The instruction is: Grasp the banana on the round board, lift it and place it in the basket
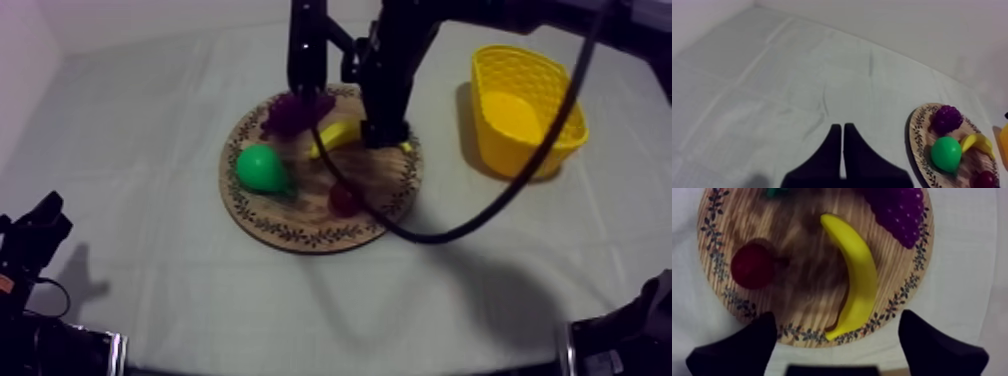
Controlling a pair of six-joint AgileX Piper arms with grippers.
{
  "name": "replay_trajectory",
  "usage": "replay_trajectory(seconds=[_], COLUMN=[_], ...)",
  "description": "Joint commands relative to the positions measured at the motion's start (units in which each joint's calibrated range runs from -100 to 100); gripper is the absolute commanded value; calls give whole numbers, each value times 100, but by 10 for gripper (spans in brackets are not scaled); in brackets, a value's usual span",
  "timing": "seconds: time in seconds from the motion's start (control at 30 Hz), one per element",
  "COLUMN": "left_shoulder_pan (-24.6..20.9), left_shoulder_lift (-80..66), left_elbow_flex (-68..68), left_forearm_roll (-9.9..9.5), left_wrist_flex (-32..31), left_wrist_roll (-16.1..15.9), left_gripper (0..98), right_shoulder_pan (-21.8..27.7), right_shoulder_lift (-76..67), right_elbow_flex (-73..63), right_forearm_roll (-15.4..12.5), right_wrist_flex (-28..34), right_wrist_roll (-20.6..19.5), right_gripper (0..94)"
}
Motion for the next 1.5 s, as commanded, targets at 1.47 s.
replay_trajectory(seconds=[1.47], left_shoulder_pan=[-3], left_shoulder_lift=[-3], left_elbow_flex=[3], left_forearm_roll=[2], left_wrist_flex=[-2], left_wrist_roll=[-1], left_gripper=[1], right_shoulder_pan=[167], right_shoulder_lift=[1988], right_elbow_flex=[-1326], right_forearm_roll=[93], right_wrist_flex=[-565], right_wrist_roll=[-344], right_gripper=[749])
